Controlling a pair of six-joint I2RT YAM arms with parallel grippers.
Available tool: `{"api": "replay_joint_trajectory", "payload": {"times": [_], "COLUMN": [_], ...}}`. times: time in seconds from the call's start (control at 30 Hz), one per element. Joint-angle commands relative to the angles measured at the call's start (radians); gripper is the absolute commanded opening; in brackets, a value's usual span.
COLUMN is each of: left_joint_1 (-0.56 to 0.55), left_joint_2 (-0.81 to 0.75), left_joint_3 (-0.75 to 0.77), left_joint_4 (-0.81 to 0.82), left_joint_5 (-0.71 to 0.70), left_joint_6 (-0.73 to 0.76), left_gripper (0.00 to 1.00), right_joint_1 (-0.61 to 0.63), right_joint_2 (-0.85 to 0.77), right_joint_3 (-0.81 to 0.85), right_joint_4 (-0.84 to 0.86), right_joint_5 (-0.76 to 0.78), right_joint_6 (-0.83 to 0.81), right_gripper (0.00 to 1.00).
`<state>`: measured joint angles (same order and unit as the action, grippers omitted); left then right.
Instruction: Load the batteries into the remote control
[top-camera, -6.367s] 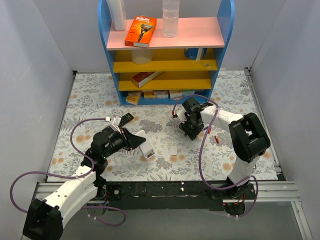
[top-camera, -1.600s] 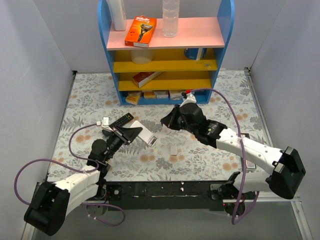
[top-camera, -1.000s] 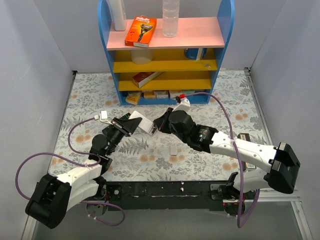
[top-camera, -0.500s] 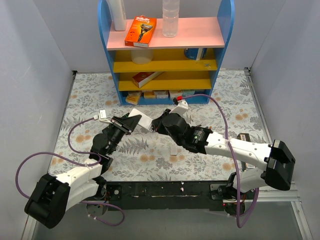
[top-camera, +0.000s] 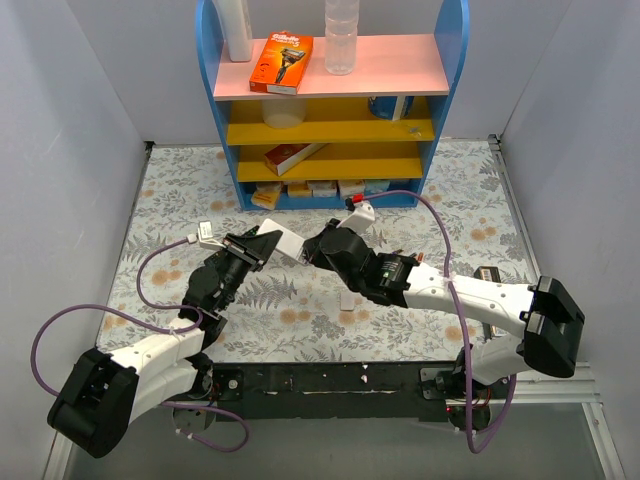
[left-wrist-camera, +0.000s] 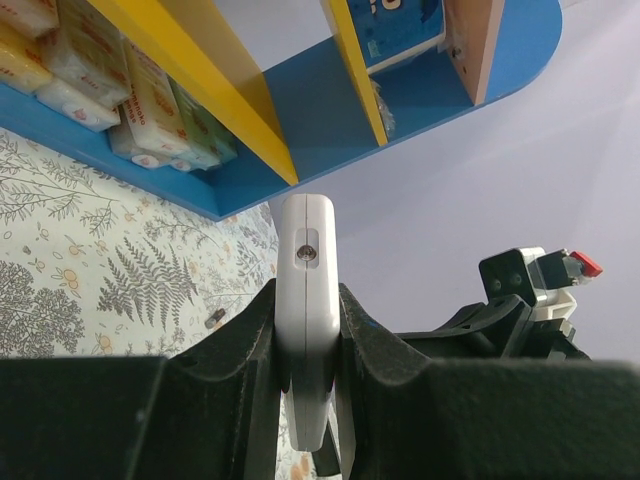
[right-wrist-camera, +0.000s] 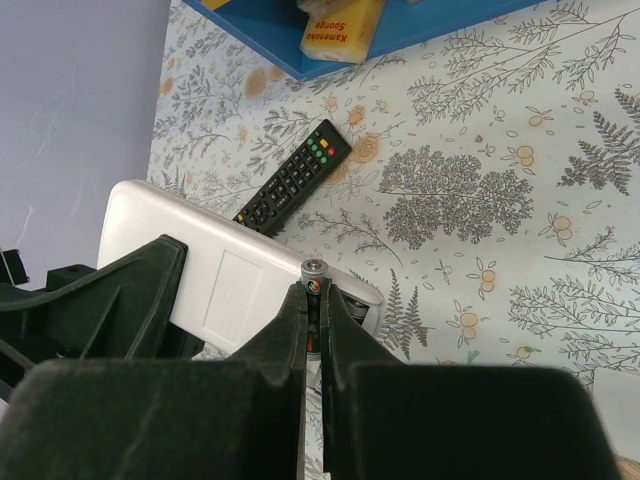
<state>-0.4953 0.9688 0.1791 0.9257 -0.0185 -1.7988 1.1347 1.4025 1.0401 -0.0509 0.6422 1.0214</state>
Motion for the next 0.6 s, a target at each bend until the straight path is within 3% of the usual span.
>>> {"api": "replay_joint_trajectory", "payload": {"times": [0.0, 0.23, 0.57], "left_joint_1": [-0.006, -0.008, -0.008], "left_joint_2": [-0.027, -0.019, -0.018], "left_joint_3": [0.034, 0.036, 0.033], "left_joint_4": [0.025, 0.03, 0.042], "left_joint_5": [-0.044, -0.052, -0.066], "left_joint_6": [-0.033, -0.048, -0.077], "left_gripper": [0.11, 0.12, 0.12], "right_joint_1": [0.01, 0.022, 0.027], "right_joint_2": [0.016, 0.029, 0.032], "right_joint_3": [0.043, 0.051, 0.051], "right_joint_4": [0.008, 0.014, 0.014], "right_joint_5": [0.037, 0.024, 0.028], "right_joint_6": [0.028, 0.026, 0.017], "right_gripper": [0.01, 0.04, 0.26]}}
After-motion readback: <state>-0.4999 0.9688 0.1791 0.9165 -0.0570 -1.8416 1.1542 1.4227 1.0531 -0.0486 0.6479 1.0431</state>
